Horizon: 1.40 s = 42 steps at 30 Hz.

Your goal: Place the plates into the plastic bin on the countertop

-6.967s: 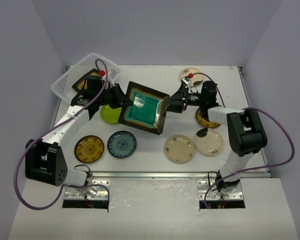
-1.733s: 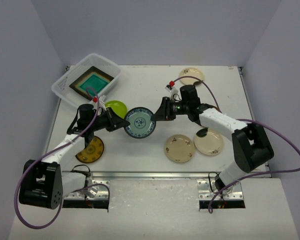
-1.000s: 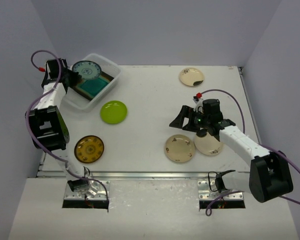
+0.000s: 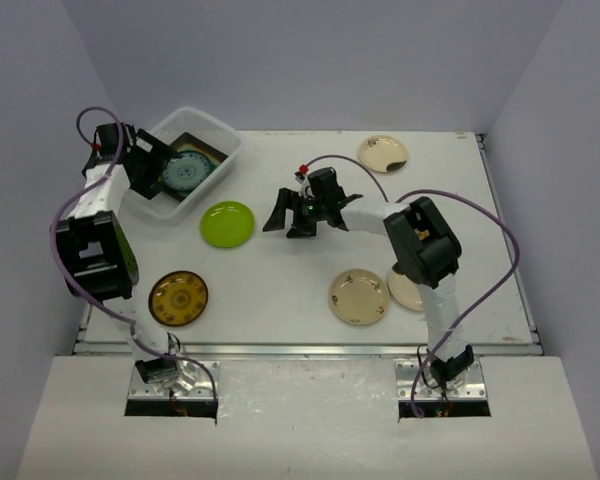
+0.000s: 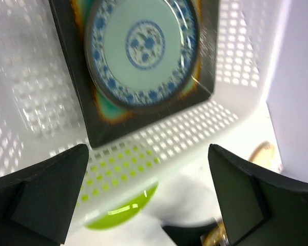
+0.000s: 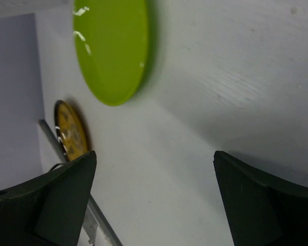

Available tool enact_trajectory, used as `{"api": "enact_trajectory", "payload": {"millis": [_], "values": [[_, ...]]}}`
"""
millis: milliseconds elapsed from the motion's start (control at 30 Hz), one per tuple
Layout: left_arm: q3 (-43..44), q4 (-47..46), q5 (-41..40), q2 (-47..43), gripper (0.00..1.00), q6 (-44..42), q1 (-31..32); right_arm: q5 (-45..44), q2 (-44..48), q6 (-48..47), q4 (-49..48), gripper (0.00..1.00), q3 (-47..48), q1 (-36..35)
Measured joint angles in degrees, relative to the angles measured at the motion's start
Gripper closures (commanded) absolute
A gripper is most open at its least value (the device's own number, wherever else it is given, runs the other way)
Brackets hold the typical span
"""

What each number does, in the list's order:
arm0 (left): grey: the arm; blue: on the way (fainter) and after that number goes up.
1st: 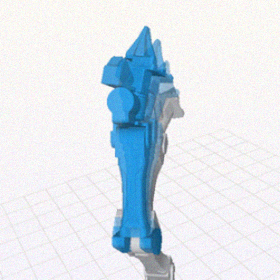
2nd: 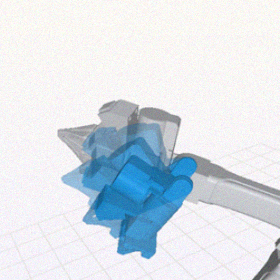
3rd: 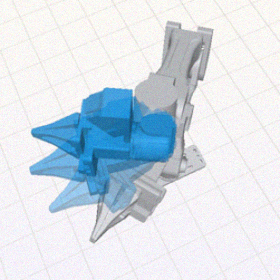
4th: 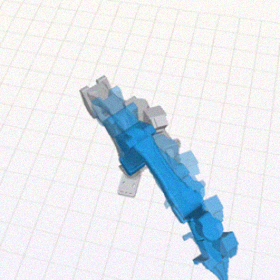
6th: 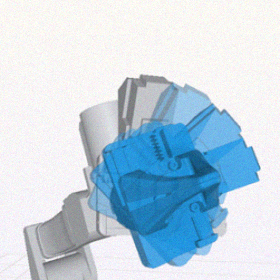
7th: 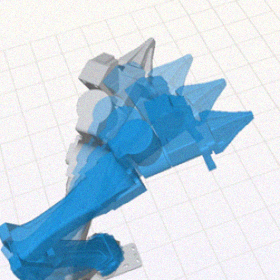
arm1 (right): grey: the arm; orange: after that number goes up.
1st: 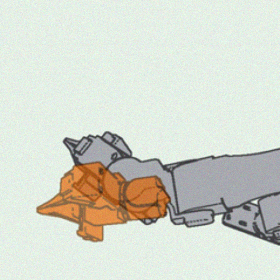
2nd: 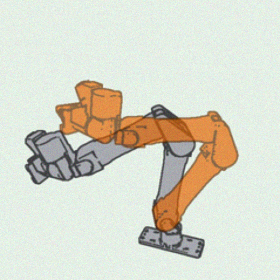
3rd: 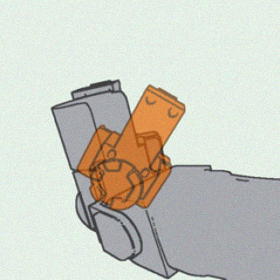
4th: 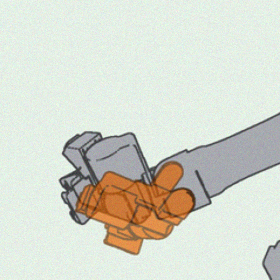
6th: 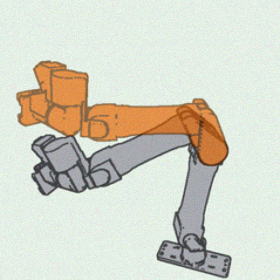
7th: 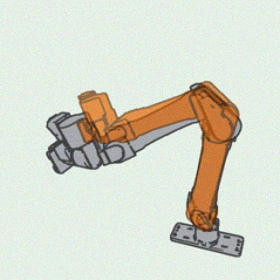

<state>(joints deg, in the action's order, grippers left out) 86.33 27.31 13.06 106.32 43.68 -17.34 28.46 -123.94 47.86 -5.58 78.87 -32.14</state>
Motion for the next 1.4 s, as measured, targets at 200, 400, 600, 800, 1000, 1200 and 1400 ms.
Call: {"api": "enact_trajectory", "payload": {"millis": [200, 400, 600, 800, 1000, 1200, 1400], "values": [[-26.0, -5.9, 7.8, -32.6, 0.0, -0.4, 0.0, -0.7, -11.0, 4.1, -4.0, 0.31, 11.5, -1.0], [-35.7, -8.7, 13.2, -55.2, 0.0, -4.0, 0.0, -1.2, -19.2, 10.6, -7.0, 0.7, 19.6, -2.3], [-35.9, -3.4, 14.9, -62.6, 0.0, -10.6, 0.2, -2.4, -22.0, 14.7, -8.0, 1.0, 21.6, -3.1], [-38.0, -0.2, 12.5, -62.6, 0.0, -15.9, 2.7, -7.5, -13.1, 17.0, -10.0, 1.0, 7.7, -3.7], [-43.0, -3.5, 11.2, -53.5, 0.0, -15.6, 12.5, -18.0, 10.6, 5.9, 5.8, 1.0, -10.8, -4.1], [-45.8, -10.1, 10.4, -41.0, 0.04, -11.4, 25.9, -13.4, 27.8, -4.1, 11.0, 1.0, -14.4, -0.6], [-46.1, -16.8, 11.4, -39.0, 0.72, -10.0, 27.1, -0.8, 33.3, -4.3, 6.8, 1.0, -23.7, 6.4]]}}
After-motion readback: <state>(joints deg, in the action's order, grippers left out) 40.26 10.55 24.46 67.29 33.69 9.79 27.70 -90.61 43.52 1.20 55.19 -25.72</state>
